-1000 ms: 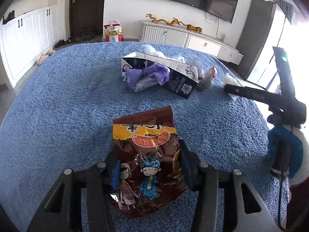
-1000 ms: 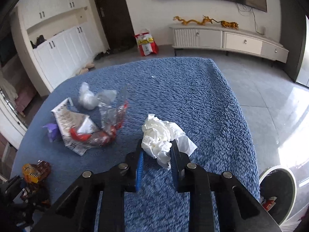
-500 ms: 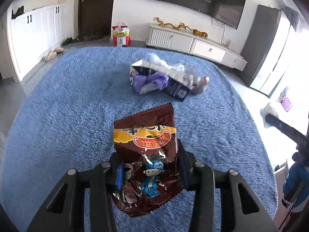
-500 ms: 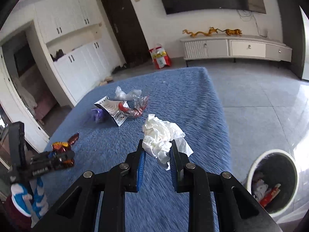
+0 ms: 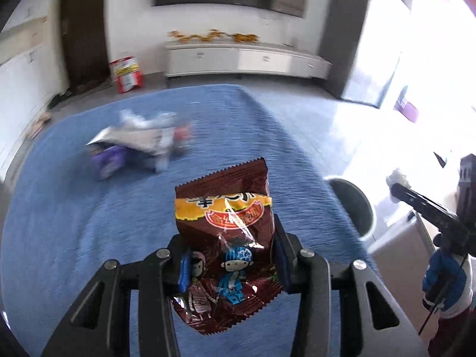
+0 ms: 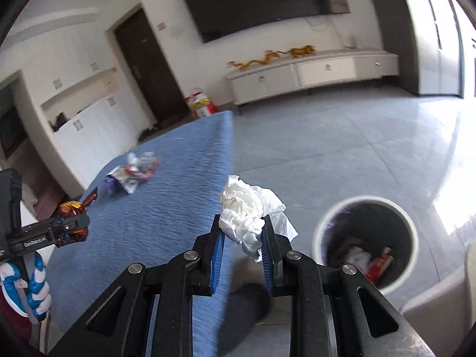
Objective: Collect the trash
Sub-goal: 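Carry the brown snack bag and tissue toward the white bin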
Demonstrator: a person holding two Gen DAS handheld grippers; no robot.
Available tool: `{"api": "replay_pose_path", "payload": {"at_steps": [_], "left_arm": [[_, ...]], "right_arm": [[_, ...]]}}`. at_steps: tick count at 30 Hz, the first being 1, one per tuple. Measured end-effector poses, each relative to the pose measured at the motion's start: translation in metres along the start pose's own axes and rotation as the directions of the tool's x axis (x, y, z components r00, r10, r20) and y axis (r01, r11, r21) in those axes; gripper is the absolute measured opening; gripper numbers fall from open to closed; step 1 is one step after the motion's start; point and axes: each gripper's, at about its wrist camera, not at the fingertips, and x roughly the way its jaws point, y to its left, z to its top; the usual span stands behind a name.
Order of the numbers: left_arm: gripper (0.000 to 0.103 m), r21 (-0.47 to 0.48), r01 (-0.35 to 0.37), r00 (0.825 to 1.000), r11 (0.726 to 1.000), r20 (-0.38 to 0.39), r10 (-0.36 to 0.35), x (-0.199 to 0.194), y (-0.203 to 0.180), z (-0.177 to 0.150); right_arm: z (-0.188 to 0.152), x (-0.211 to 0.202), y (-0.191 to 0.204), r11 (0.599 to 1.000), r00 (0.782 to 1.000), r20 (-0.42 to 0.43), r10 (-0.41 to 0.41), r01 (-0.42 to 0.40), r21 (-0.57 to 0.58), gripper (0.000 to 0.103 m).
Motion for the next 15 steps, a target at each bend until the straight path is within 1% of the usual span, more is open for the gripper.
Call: {"api": "replay_pose_path", "payload": {"at_steps": [4,7,12,15], "left_arm": [[0.041,0.105,0.065,0.998,0.992,-0.022,-0.063,0.023,-0.052,0.019],[0.041,0.183,0.117,0.993,0.976,-0.041,-0.111,0.043,-0.095,0.032],[0.042,0.248,0.192,0.98,0.95,-0.096,-0.173,0.087,-0.156,0.055],[0.042,0.261,0.23,0.97,0.938,-0.134,-0.2,0.117,-0.191,0.069]], "right_arm": [[-0.007,0.002,-0.033,0.997,0.998,-0.01,-0.055,0.055,0.051,0.023],[-0.01,0.005,-0.055,0.992,0.996,-0.018,-0.089,0.09,0.087,0.024],[-0.01,0.016,-0.086,0.983,0.99,-0.032,-0.135,0.138,0.118,0.026],[-0.006,0.03,-0.104,0.976,0.985,-0.048,-0.169,0.174,0.132,0.027]]}}
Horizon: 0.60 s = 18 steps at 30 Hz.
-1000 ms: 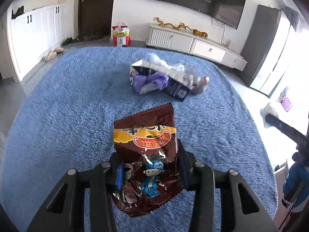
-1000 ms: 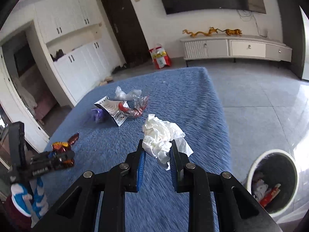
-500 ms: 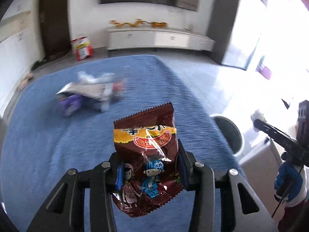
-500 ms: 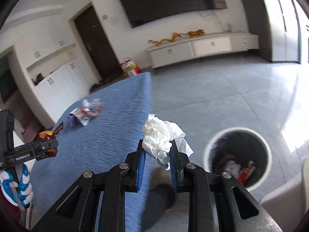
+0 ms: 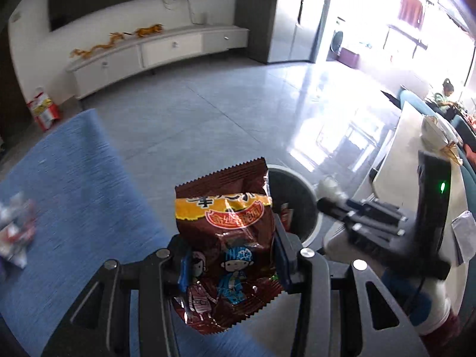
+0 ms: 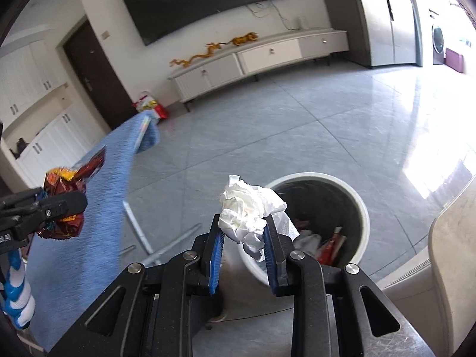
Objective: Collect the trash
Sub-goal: 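Carry the brown snack bag and tissue toward the white bin, then open both tools over the white bin to drop the bag and tissue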
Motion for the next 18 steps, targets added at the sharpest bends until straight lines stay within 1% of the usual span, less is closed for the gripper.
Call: {"api": "replay_pose_path", "payload": {"at_steps": [1,5,8,10,12,15,18], "left_arm": [[0.044,0.002,0.009,1.0,1.0,-0.005,-0.009,0.008,-0.006,0.005],[0.045,-0.026,0.036,0.999,0.999,-0.03,-0.037,0.049,-0.022,0.034],[0.053,-0.076,0.075,0.996,0.994,-0.039,-0.078,0.069,-0.025,0.052],[0.062,-0.106,0.097,0.994,0.99,-0.041,-0.102,0.079,-0.023,0.06],[0.065,-0.129,0.108,0.993,0.986,-0.042,-0.114,0.084,-0.02,0.066],[0.066,-0.159,0.139,0.988,0.977,-0.046,-0.148,0.087,-0.017,0.068],[0.066,-0.164,0.152,0.986,0.975,-0.042,-0.161,0.083,-0.013,0.066]], "right_arm": [[0.002,0.005,-0.005,1.0,1.0,-0.004,-0.007,0.007,0.006,0.027],[0.012,0.031,-0.023,0.998,0.998,-0.031,-0.052,0.052,0.025,0.03],[0.017,0.047,-0.035,0.996,0.996,-0.043,-0.078,0.079,0.03,0.032],[0.017,0.056,-0.043,0.994,0.993,-0.058,-0.1,0.102,0.045,0.038],[0.016,0.059,-0.05,0.991,0.991,-0.064,-0.119,0.123,0.06,0.051],[0.011,0.054,-0.058,0.987,0.989,-0.063,-0.137,0.141,0.077,0.057],[0.008,0.049,-0.056,0.987,0.989,-0.059,-0.139,0.144,0.078,0.059]]}}
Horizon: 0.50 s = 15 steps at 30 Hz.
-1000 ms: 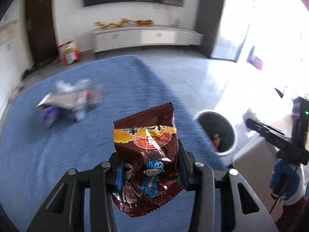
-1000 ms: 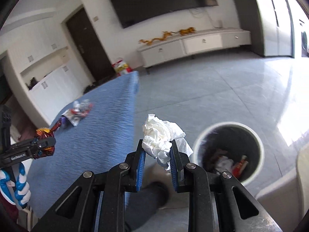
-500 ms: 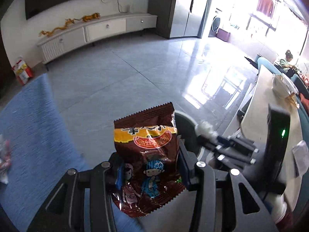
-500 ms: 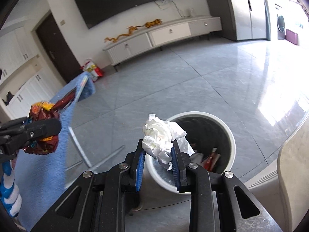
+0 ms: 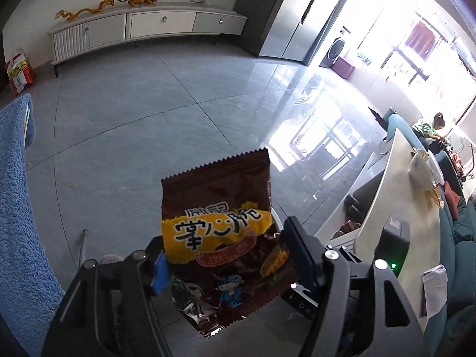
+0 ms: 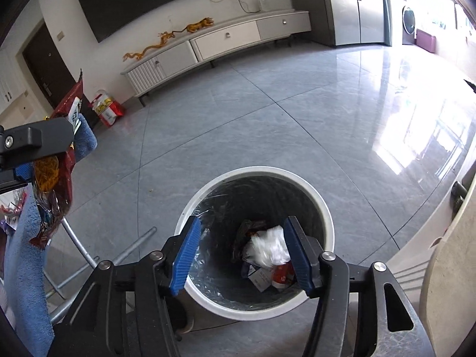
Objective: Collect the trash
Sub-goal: 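Open both tools over the white bin to drop the bag and tissue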
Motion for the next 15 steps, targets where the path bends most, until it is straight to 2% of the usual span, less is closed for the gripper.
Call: {"api": "replay_pose_path", "payload": {"at_steps": [10,15], "left_arm": [[0.066,-0.034,0.033,0.999,0.999,0.001,-0.033,-0.012,0.009,0.002],[0.067,-0.055,0.042,0.999,0.998,0.014,-0.042,-0.013,0.009,0.008]], "right_arm": [[0.0,-0.026,0.02,1.0,1.0,0.03,-0.004,0.005,-0.029,0.062],[-0.007,-0.042,0.019,0.999,0.998,0.04,-0.041,0.042,-0.032,0.062]]}}
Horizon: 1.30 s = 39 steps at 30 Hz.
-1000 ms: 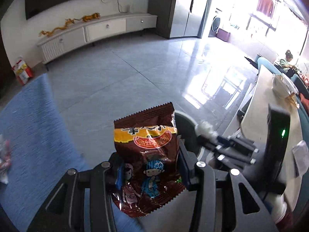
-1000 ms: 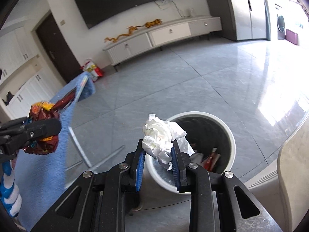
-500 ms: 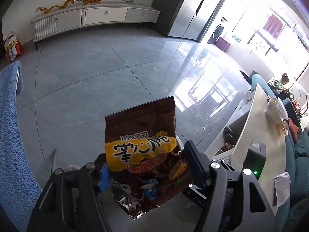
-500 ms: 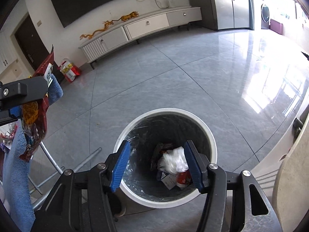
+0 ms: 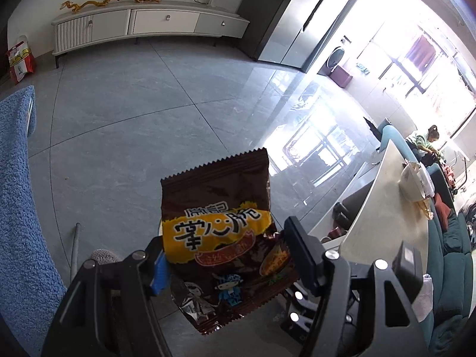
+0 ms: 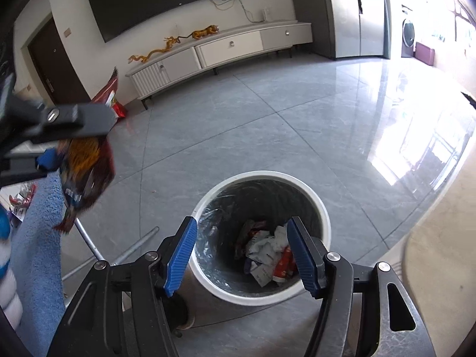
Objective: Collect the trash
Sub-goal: 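Open both tools over the white bin to drop the bag and tissue, then move both tools back over the carton and bags on the rug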
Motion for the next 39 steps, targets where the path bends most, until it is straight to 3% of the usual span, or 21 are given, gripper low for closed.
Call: {"api": "replay_pose_path", "payload": {"at_steps": [12,23,32,39], "left_arm": [[0.074,-0.014,0.04,0.998,0.999,-0.043,-0.04,0.014,0.003,-0.001],[0.077,-0.046,0.072,0.997,0.996,-0.037,-0.073,0.009,0.014,-0.003],[0.077,0.032,0.063,0.998,0.997,0.01,-0.064,-0.036,0.01,-0.026],[0.077,0.053,0.009,0.996,0.999,0.091,-0.014,-0.105,0.04,-0.047]], "right_arm": [[-0.029,-0.021,-0.002,0.999,1.0,-0.002,0.011,-0.011,0.044,0.063],[-0.025,-0.028,0.003,0.999,0.999,0.021,0.026,-0.027,0.039,0.063],[-0.028,-0.044,0.011,0.999,0.998,0.043,0.038,-0.04,0.031,0.064],[-0.015,-0.074,0.045,0.996,0.993,0.092,0.079,-0.076,-0.037,0.064]]}}
